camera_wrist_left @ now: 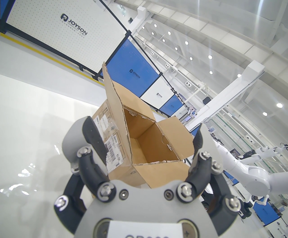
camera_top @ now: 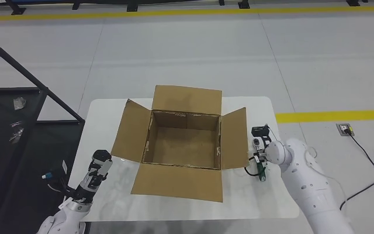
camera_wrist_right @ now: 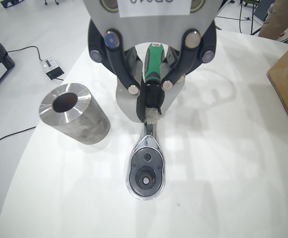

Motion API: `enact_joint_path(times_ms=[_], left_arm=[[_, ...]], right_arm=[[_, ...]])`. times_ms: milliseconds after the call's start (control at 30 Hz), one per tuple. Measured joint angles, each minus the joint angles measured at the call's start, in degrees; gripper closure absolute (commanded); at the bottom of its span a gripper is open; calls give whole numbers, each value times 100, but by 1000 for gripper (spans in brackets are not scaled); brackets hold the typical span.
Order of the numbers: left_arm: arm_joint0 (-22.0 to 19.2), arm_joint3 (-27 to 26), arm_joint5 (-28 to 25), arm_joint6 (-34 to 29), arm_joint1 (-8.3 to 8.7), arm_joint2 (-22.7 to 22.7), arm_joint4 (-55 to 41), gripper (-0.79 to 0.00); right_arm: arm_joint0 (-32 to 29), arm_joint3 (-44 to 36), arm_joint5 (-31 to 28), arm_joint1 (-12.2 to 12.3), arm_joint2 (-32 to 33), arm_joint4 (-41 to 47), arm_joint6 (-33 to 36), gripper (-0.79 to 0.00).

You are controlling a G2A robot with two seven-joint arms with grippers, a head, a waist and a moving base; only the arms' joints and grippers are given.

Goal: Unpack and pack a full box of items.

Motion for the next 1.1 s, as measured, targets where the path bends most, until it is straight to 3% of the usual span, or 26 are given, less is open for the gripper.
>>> enact_joint_path(times_ms=[200,433,667,933,1100], left_arm=[[0,0,0,0,0,0,0,-785],[0,0,0,0,0,0,0,-785],[0,0,0,0,0,0,0,-785],[0,0,0,0,0,0,0,-785],[0,0,0,0,0,0,0,-785]], right_arm=[[-293,-678,-9,96,325,42,-254,0],[-1500,-3111,215,345,1234,-336,-428,0],[-2513,-5453,347,433,1759,-638,-703,0],[-3053,-7423,-257,436,1165,-1259,-1246,0],[-2546,-7457,-840,370,218,-1565,-1287,0]])
